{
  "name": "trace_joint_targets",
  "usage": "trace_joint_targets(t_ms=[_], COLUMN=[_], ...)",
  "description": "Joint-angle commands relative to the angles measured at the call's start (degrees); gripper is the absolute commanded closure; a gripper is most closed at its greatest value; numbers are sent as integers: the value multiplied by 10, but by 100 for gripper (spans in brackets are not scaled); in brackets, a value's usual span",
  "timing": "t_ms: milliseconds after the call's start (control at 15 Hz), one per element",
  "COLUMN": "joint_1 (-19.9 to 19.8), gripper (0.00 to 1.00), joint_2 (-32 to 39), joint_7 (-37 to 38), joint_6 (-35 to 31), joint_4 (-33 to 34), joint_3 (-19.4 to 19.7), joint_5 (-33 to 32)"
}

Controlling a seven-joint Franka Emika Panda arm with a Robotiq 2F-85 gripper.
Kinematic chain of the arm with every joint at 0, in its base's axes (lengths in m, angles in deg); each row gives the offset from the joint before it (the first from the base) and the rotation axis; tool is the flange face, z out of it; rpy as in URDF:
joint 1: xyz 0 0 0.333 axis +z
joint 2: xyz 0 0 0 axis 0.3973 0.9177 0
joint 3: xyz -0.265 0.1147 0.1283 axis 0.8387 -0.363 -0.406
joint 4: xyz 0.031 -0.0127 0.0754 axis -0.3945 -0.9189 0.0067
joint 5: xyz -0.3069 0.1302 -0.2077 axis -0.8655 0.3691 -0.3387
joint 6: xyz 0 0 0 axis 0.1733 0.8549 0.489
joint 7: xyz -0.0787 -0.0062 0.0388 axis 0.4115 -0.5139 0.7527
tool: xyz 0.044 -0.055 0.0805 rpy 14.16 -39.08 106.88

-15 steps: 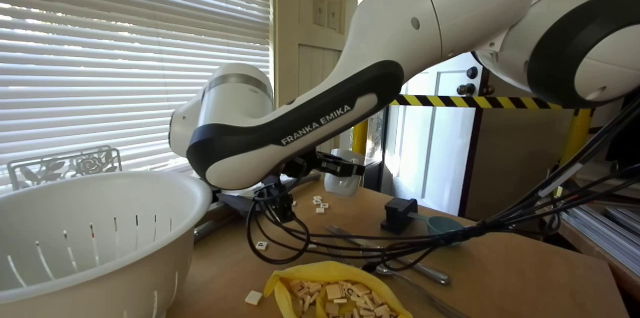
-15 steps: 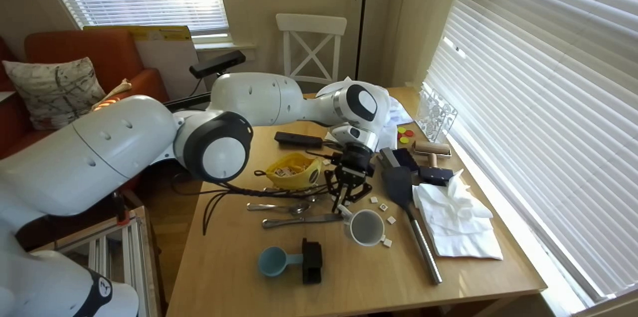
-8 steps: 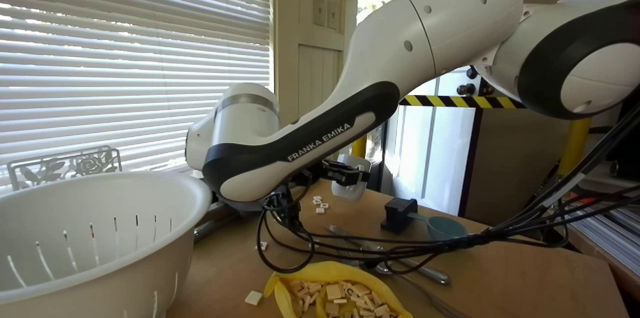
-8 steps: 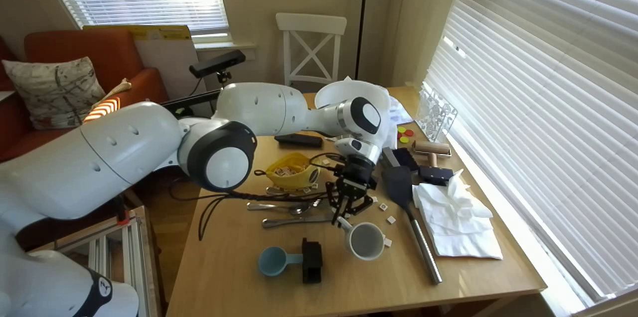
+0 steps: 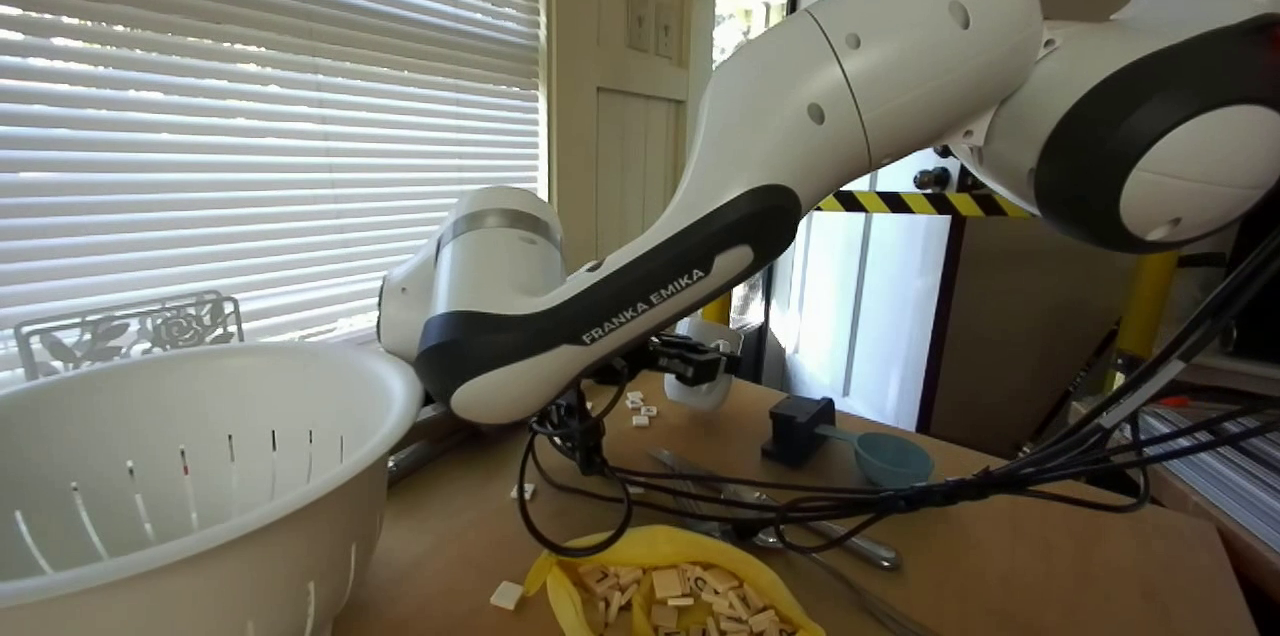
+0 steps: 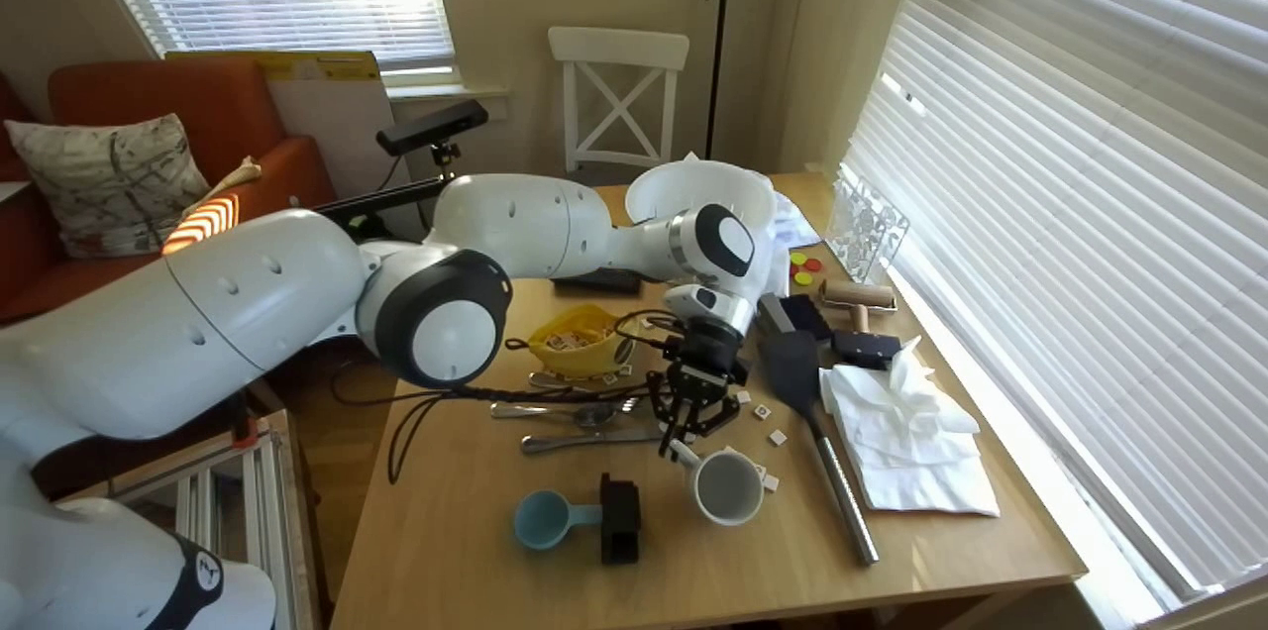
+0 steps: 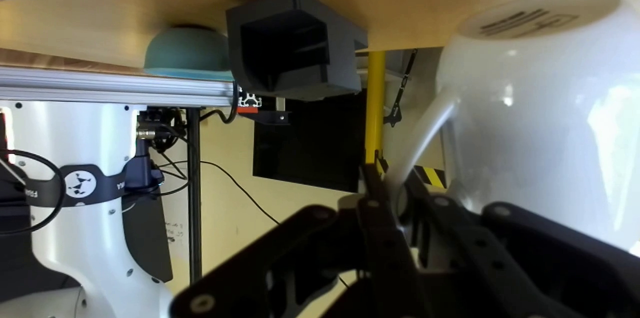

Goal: Pour the tile letters from the cup into the bowl

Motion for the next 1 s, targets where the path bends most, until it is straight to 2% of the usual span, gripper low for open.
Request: trace_joint_targets(t_ms=[0,933], joint_1=[1,6], gripper=[97,97], joint_2=[25,30], joint_7=[-15,-112], joint_6=[6,-18], joint_4=[26,28], joint_3=[8,2], joint_5=[-13,-28])
